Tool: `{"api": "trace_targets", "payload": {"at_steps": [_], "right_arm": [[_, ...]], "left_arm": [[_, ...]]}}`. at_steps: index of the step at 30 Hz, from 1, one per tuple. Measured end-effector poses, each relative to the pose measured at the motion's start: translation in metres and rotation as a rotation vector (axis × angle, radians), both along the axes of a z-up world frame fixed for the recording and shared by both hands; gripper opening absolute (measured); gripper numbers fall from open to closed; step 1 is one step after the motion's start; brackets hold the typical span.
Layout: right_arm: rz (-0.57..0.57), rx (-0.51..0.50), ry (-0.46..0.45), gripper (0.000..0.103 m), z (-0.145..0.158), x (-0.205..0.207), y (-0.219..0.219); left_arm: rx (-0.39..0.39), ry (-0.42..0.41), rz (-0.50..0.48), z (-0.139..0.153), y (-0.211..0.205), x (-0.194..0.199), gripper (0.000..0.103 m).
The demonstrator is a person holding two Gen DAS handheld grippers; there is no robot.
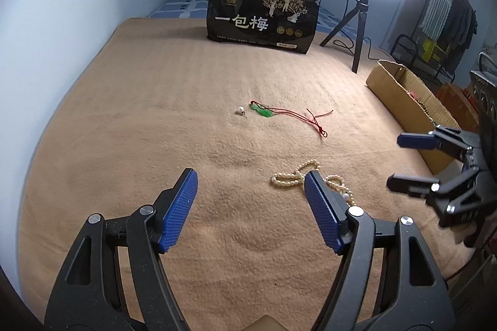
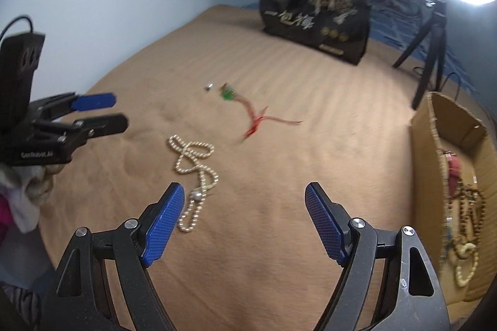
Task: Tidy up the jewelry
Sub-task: 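Move both open grippers back toward the pearl necklace on the bed, then close the left gripper on the pearl earring while the right gripper grasps the pearl necklace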
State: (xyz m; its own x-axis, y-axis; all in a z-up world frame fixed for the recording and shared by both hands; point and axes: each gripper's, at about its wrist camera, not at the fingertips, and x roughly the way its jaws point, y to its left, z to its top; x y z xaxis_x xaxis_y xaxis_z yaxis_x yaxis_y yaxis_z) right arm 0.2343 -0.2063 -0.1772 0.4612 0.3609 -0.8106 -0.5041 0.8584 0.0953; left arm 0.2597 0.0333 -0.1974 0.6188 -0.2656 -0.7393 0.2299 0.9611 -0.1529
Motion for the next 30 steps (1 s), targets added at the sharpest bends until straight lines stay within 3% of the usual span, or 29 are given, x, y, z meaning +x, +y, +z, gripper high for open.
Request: {"api": "trace_targets", "payload": {"at_steps": [8, 16, 18, 30], "right_arm": [[0.046, 0.01, 0.03, 0.08, -0.011, 0.004, 0.015], [0.111, 0.014, 0.04, 0.08, -0.021, 0.014, 0.034], [0.12, 0.015, 0.045, 0.079, -0.024, 0.016, 0.038], [0.165, -0.01, 0.047, 0.066, -0.038, 0.023, 0.057]], "left_arm": [[0.0, 0.008, -0.016, -0.009, -0.003, 0.014, 0.073], [-0.029, 0.032, -0.001, -0.017, -0.001, 0.047, 0.062], [-0.037, 0.054, 0.005, -0.023, 0.0, 0.059, 0.051], [0.018, 0.06, -0.028, -0.039, -0.017, 0.106, 0.041]]}}
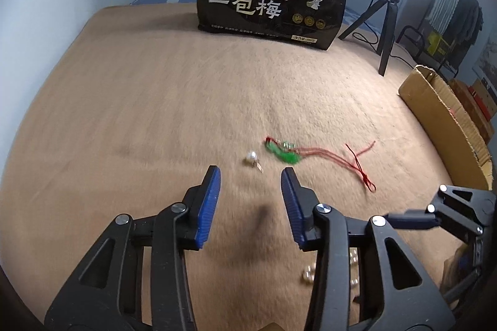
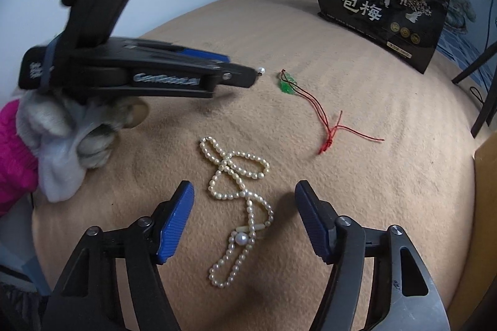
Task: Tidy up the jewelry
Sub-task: 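Close the left gripper on the pearl earring while the right gripper grasps the pearl necklace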
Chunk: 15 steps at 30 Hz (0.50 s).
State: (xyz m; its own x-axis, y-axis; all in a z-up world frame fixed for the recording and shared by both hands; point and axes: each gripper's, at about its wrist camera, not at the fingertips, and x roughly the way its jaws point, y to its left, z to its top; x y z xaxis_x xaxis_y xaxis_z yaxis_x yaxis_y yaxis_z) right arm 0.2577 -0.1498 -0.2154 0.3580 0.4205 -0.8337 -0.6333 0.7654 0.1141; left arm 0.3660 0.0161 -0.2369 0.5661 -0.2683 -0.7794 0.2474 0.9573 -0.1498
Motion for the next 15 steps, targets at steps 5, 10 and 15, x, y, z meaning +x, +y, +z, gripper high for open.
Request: {"api": "trace_targets", "payload": {"at_steps": [5, 10, 15], "right_arm": [[0.012, -0.013, -0.015, 0.066, -0.001, 0.003, 0.006], [0.021, -0.032, -0.026, 0.066, -0.003, 0.007, 0.014], [0.044, -0.062, -0.044, 0.065, -0.004, 0.004, 0.019]], "left_arm": [[0.026, 0.002, -0.021, -0.005, -0.008, 0.013, 0.033], [0.032, 0.016, -0.031, -0.011, -0.012, 0.019, 0.024], [0.04, 0.015, -0.039, -0.014, -0.013, 0.019, 0.015]]}}
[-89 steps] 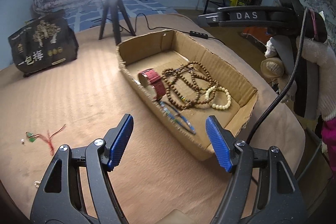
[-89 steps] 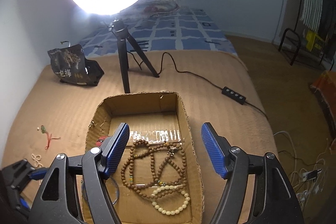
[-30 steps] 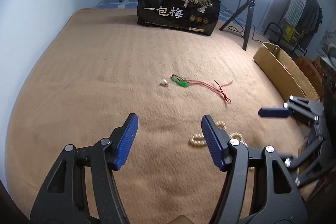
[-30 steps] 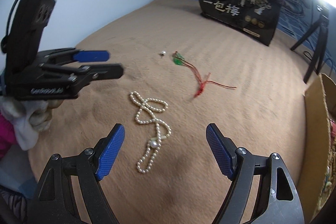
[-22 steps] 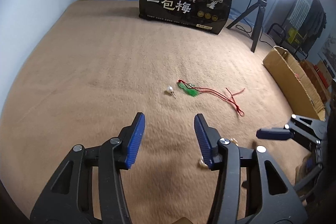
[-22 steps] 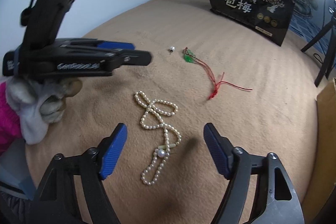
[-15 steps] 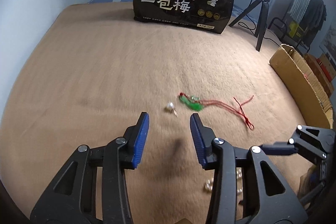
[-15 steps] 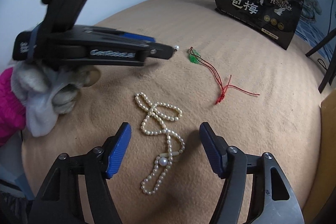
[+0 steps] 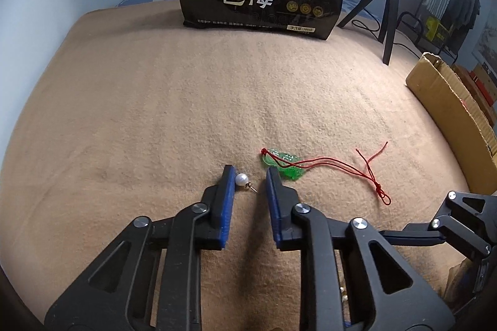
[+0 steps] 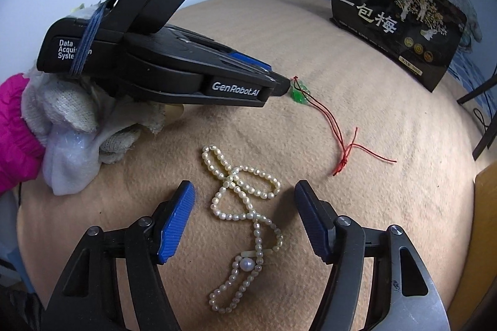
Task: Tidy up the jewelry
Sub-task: 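Close the left gripper on the pearl earring while the right gripper grasps the pearl necklace, then carry the pearl earring and pearl necklace over the cardboard box with both grippers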
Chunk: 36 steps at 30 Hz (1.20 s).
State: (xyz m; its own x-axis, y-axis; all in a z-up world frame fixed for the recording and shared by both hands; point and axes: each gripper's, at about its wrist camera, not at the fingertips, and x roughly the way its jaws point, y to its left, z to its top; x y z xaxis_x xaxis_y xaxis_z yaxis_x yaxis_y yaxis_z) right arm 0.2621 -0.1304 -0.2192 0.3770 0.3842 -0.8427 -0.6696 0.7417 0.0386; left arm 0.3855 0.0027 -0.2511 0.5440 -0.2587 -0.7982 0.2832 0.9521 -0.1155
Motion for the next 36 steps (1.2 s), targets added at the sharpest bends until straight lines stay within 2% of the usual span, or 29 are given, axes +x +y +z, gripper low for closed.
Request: {"api": "trace_targets", "payload": {"at_steps": [3, 8, 11, 12, 17, 22, 36], "right_arm": [[0.013, -0.003, 0.001, 0.057, 0.0, -0.003, 0.001], [0.024, 0.004, 0.014, 0.026, 0.001, -0.001, 0.0], [0.027, 0.006, 0.022, 0.011, 0.002, -0.002, -0.001], [0.03, 0.007, 0.026, 0.009, 0.003, -0.002, -0.001], [0.024, 0.016, 0.035, 0.006, 0.002, 0.009, 0.003], [-0.011, 0.078, 0.055, 0.006, 0.01, 0.011, -0.004], [-0.071, 0.199, 0.014, 0.006, 0.06, -0.002, -0.03]], "left_arm": [[0.003, 0.0, 0.005, 0.0, 0.0, 0.0, 0.01], [0.002, 0.005, 0.013, 0.0, 0.002, 0.0, 0.007], [0.002, 0.003, 0.017, 0.001, 0.002, -0.001, 0.007], [0.003, 0.002, 0.019, 0.002, 0.002, -0.001, 0.007], [0.001, -0.007, 0.035, 0.006, 0.006, -0.005, 0.007], [-0.009, -0.026, 0.053, 0.017, 0.014, -0.015, 0.007], [-0.029, -0.091, 0.055, 0.059, 0.022, -0.051, 0.006]]}}
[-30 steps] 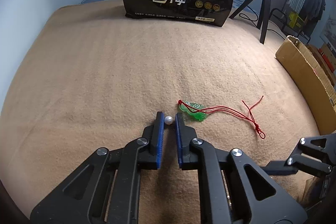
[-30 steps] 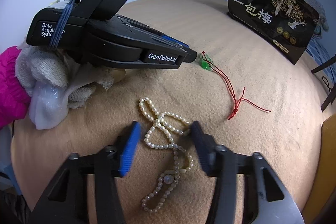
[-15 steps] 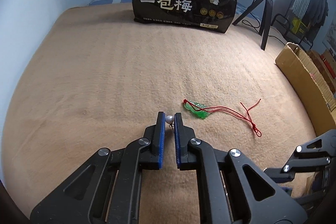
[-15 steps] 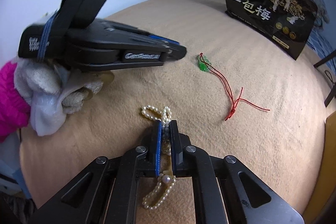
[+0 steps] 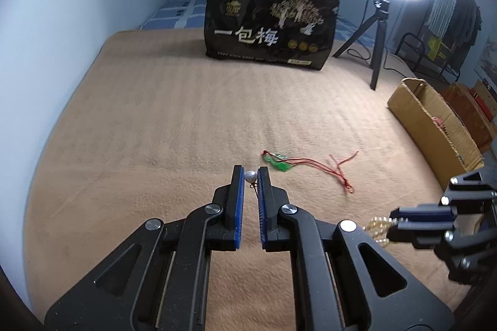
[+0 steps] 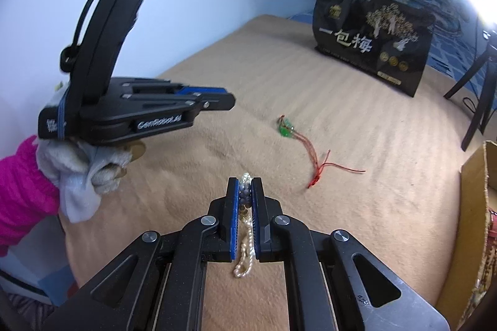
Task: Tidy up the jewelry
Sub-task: 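Carry the pearl earring and pearl necklace over the cardboard box with both grippers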
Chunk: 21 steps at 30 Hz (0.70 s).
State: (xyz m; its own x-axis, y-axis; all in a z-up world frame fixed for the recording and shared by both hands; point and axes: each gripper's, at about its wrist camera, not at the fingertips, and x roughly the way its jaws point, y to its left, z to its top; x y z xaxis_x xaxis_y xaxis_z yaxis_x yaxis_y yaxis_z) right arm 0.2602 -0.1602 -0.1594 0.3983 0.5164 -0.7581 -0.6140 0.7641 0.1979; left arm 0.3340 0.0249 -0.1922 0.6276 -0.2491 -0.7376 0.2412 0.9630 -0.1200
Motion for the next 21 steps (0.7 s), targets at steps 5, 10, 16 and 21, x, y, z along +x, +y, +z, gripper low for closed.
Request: {"api": "trace_targets", "payload": {"at_steps": [5, 10, 16, 21], "right_arm": [[-0.024, 0.013, -0.028, 0.006, 0.018, -0.007, -0.014], [-0.042, 0.015, -0.064, 0.006, 0.038, -0.02, -0.028], [-0.077, 0.025, -0.102, 0.006, 0.058, -0.026, -0.049], [-0.132, 0.038, -0.13, 0.006, 0.074, -0.031, -0.078]], "left_arm": [[-0.017, -0.021, -0.013, 0.015, -0.005, -0.014, 0.006], [-0.035, -0.038, -0.032, 0.03, -0.013, -0.029, 0.006], [-0.044, -0.057, -0.068, 0.045, -0.029, -0.043, 0.006], [-0.058, -0.07, -0.099, 0.058, -0.046, -0.05, 0.006]]}}
